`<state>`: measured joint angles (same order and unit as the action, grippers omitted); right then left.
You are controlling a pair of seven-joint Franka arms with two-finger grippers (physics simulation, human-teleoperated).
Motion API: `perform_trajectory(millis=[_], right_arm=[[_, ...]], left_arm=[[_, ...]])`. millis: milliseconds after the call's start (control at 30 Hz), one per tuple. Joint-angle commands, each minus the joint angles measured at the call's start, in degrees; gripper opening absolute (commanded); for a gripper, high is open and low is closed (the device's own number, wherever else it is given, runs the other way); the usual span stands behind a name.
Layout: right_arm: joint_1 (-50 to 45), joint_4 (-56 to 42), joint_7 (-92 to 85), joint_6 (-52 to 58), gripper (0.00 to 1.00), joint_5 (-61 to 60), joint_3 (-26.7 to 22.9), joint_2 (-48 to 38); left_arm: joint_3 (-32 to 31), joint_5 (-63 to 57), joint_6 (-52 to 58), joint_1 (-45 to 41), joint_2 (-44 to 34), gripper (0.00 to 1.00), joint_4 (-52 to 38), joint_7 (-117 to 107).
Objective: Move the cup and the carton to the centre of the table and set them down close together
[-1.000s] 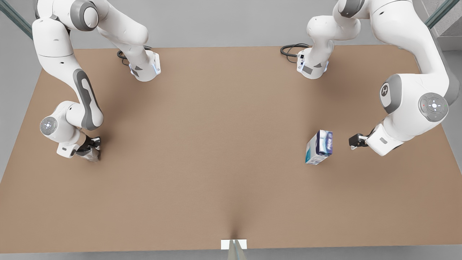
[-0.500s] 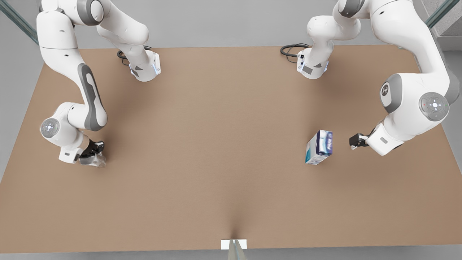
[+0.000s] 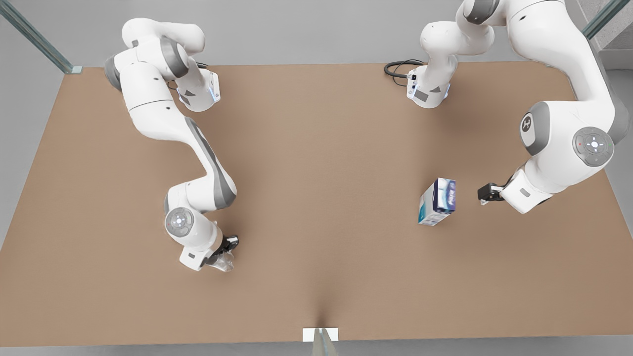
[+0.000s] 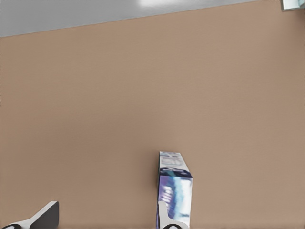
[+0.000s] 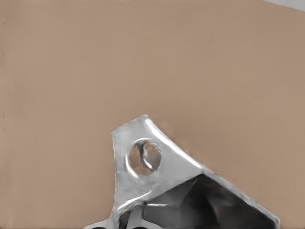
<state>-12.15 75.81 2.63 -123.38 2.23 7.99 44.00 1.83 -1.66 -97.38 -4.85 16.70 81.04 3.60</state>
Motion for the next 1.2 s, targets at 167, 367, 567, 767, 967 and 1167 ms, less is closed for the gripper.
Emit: perform_trajectory(millis=[167, 367, 567, 767, 967, 1167], right_arm=[[-9.38, -11.38, 10.47, 1.92, 0.21, 0.85, -0.34, 7.15], [-17.03, -16.21, 19.00, 1.83, 0.21, 1.02, -0.69, 11.36], [-21.69, -21.05, 22.34, 3.59, 0.21, 1.02, -2.36, 14.80], [-23.09, -21.14, 26.91, 1.92, 0.69, 1.02, -2.54, 15.76], [-23.18, -21.23, 26.91, 1.57, 1.00, 1.02, -2.98, 15.67], [-23.18, -21.23, 26.91, 5.43, 1.00, 0.94, -2.89, 11.81]], left_arm=[[0.01, -0.01, 0.00, 0.01, 0.00, 1.00, 0.00, 0.09], [0.01, -0.09, -0.09, 0.10, 0.00, 1.00, 0.00, 0.09], [0.01, -0.09, -0.09, 0.01, 0.26, 1.00, 0.00, -0.35], [0.01, -0.09, -0.09, 0.01, 0.26, 1.00, 0.00, -0.44], [0.01, -0.09, 0.09, 0.01, 0.08, 1.00, 0.00, -0.35], [-0.96, 0.08, 1.41, -1.39, 0.70, 1.00, 0.96, 1.49]])
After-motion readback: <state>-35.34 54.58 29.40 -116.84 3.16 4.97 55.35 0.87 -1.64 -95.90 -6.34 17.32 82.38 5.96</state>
